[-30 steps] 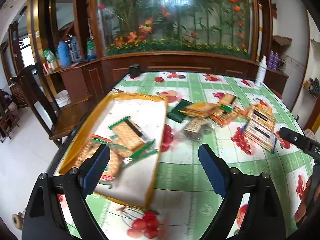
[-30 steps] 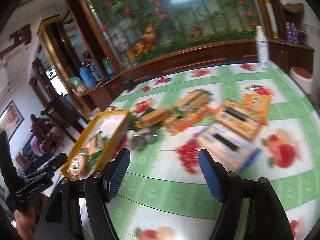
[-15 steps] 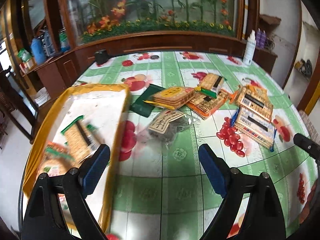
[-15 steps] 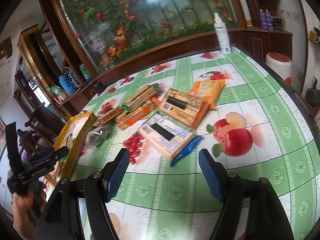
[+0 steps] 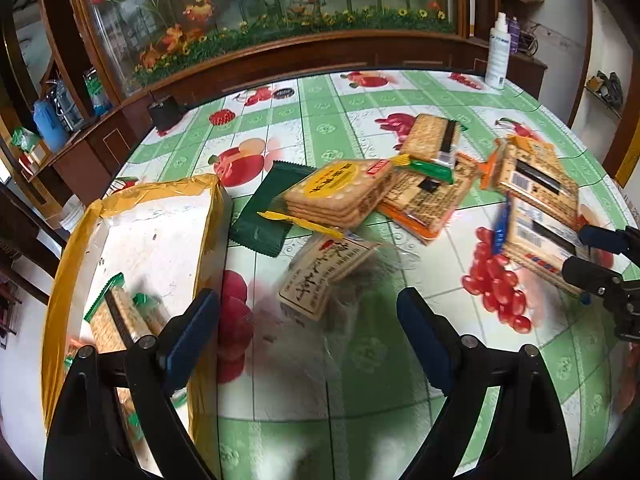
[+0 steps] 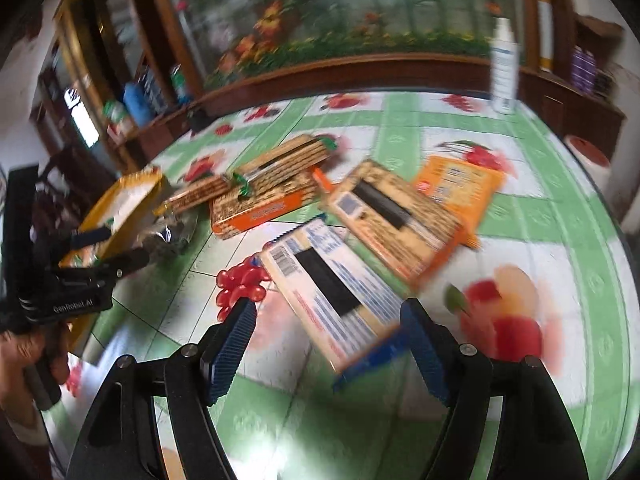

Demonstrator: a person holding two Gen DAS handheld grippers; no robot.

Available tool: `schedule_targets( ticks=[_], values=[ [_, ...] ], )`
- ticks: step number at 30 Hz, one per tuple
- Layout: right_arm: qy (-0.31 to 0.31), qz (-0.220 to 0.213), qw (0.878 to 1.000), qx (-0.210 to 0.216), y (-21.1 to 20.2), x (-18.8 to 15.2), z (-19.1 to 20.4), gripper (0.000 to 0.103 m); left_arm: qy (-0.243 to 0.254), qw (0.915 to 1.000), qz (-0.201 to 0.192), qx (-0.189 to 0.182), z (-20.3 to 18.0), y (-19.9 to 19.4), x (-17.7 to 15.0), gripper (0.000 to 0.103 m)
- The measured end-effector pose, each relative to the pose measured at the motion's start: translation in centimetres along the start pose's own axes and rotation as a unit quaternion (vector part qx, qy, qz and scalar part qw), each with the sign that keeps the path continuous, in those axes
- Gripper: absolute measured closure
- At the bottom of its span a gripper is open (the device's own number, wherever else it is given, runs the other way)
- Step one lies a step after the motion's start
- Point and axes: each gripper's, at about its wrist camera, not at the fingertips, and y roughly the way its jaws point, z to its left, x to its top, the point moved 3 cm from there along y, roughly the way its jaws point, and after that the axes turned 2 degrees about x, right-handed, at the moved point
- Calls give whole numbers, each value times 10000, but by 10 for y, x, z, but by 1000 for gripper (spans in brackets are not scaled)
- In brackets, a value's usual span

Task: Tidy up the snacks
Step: 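Grasp the clear dark snack bag with the left tool while the right grasps a white biscuit pack, then carry the dark snack bag and white biscuit pack over the white box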

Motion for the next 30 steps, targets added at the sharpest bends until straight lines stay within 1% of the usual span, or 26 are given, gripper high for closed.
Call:
schedule_targets(
  ticks=[5, 8, 9, 13, 14, 16, 17, 18, 19, 20, 21, 23, 25, 28, 30],
  values=[
    [-327, 148, 9992, -188, 20, 10, 8, 24, 31, 9998, 190, 9, 0, 21, 1, 12],
    [-354, 255, 9990, -136, 27, 12, 7, 24, 39, 9994, 331, -71, -4, 33, 1, 12],
    [-386, 300, 9987, -158, 30, 12, 7, 24, 45, 9992, 386, -99, -5, 38, 1, 12],
    [-524, 513, 9970, -232, 44, 9, 8, 23, -137, 9985, 389, -348, -9, 46, 5, 11],
    [-576, 475, 9968, -272, 45, 8, 9, 23, -172, 9983, 398, -376, -9, 47, 6, 11],
    [-569, 494, 9968, -254, 44, 7, 10, 28, -183, 9986, 329, -371, -12, 48, 7, 11],
    [-522, 495, 9972, -191, 43, 7, 10, 30, -148, 9989, 252, -364, -14, 46, 6, 15],
    [-470, 494, 9976, -137, 42, 7, 9, 33, -140, 9989, 209, -384, -16, 44, 5, 24],
    [-421, 494, 9978, -97, 41, 6, 9, 35, -135, 9989, 145, -431, -17, 41, 4, 29],
    [-398, 493, 9980, -85, 40, 6, 9, 35, -132, 9988, 121, -451, -18, 39, 3, 37],
    [-343, 478, 9982, -55, 38, 4, 9, 38, -121, 9987, 103, -479, -19, 37, 1, 42],
    [-235, 457, 9987, 3, 35, 3, 8, 38, -109, 9984, 47, -554, -21, 32, -2, 46],
    [-109, 439, 9990, 50, 31, 1, 8, 42, -118, 9979, -37, -640, -22, 25, -6, 49],
    [88, 406, 9989, 232, 24, -4, 7, 42, -214, 9966, -132, -781, -21, 11, -12, 53],
    [209, 388, 9985, 339, 19, -9, 8, 43, -199, 9969, -243, -725, -21, -3, -19, 57]
  ],
)
